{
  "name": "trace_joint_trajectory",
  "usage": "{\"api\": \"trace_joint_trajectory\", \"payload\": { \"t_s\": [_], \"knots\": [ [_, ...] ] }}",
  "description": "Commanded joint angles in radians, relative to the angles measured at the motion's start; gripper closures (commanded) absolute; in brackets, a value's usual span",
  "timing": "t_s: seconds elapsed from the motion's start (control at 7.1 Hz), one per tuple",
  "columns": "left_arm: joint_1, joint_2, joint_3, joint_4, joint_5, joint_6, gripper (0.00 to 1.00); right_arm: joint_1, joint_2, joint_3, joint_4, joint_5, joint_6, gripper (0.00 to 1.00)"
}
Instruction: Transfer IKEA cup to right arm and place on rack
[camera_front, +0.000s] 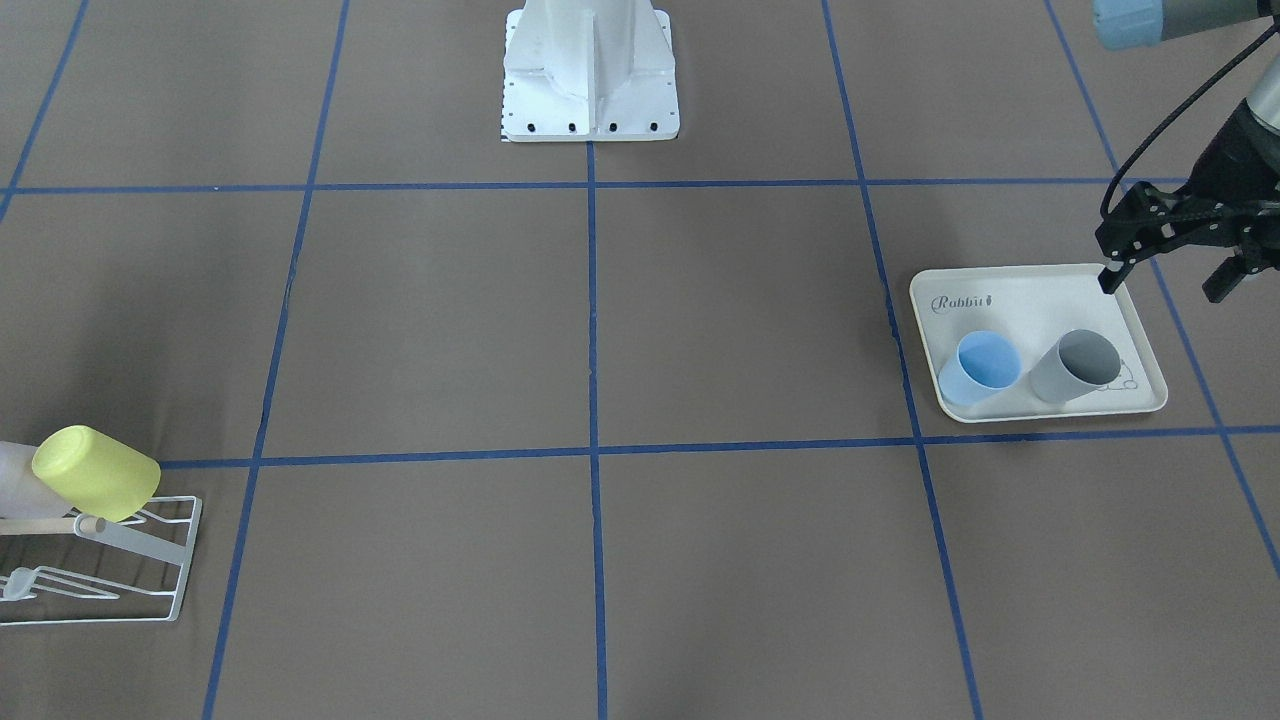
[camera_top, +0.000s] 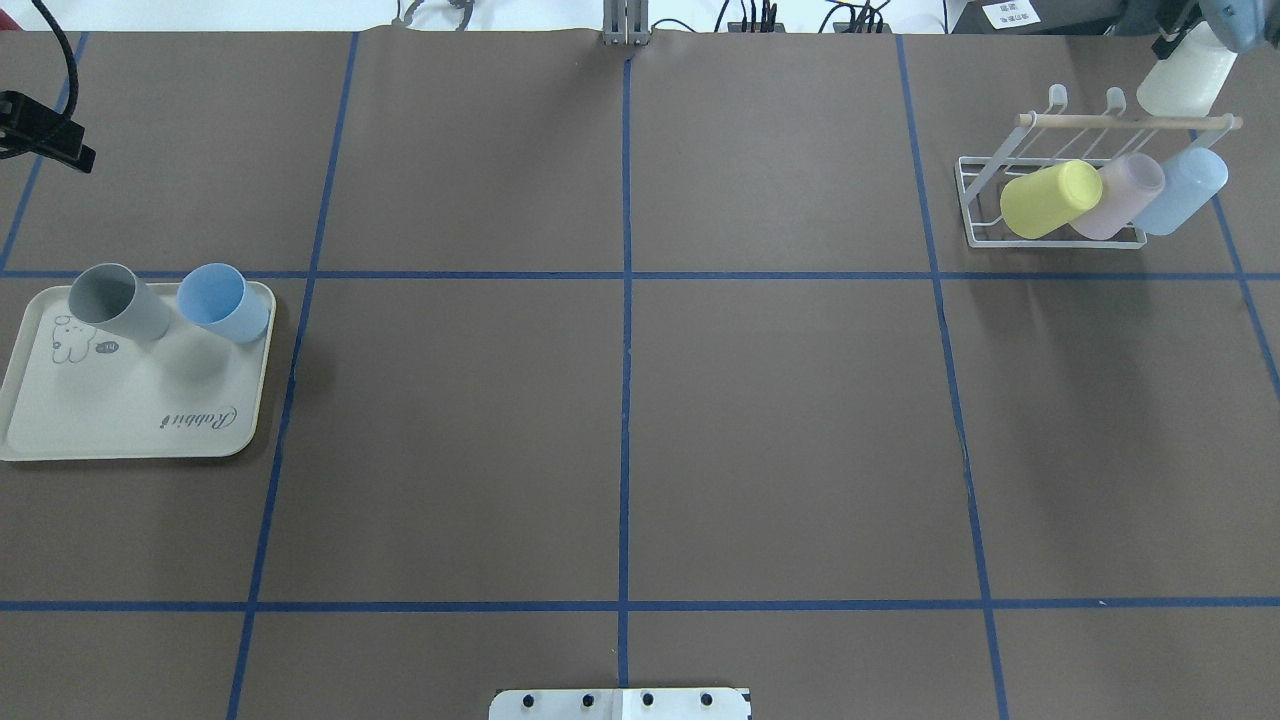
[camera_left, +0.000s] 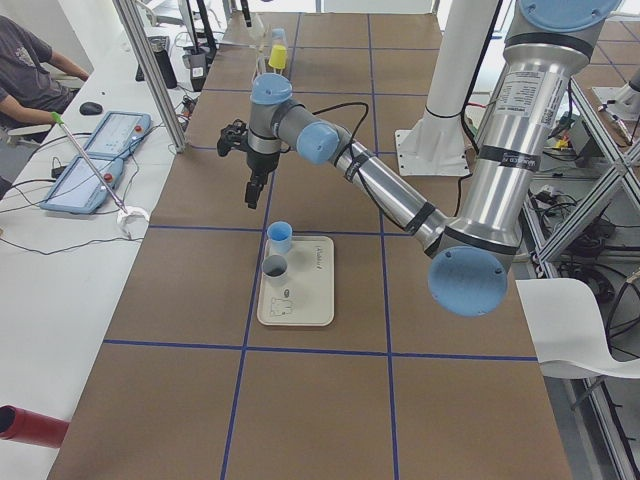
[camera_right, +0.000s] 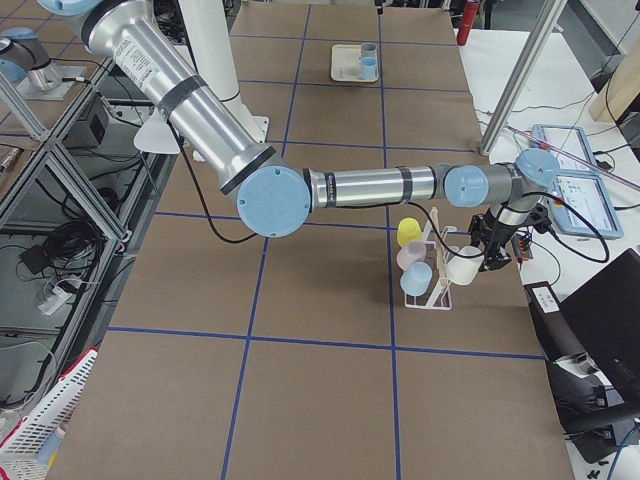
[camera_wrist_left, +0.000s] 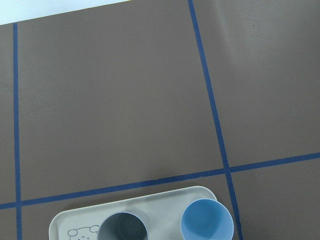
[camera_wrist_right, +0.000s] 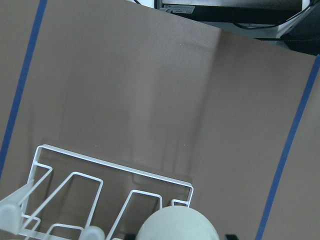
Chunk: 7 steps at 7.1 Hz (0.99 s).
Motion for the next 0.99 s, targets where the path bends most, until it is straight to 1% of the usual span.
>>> {"api": "trace_joint_trajectory", "payload": {
  "t_s": [0.0, 0.56, 0.84],
  "knots": [
    [0.000, 0.000, -0.001, 0.000, -0.001, -0.002, 0.00, -0.006, -0.003, -0.010, 0.000, -0.005, 0.000, 0.67],
    [0.000, 0.000, -0.017, 0.000, -0.001, -0.011, 0.00, -0.010, -0.003, -0.036, 0.001, -0.005, 0.002, 0.66],
    [0.000, -0.002, -0.017, 0.000, -0.001, -0.011, 0.00, -0.018, -0.004, -0.050, 0.009, -0.005, 0.002, 0.64]
  ]
}}
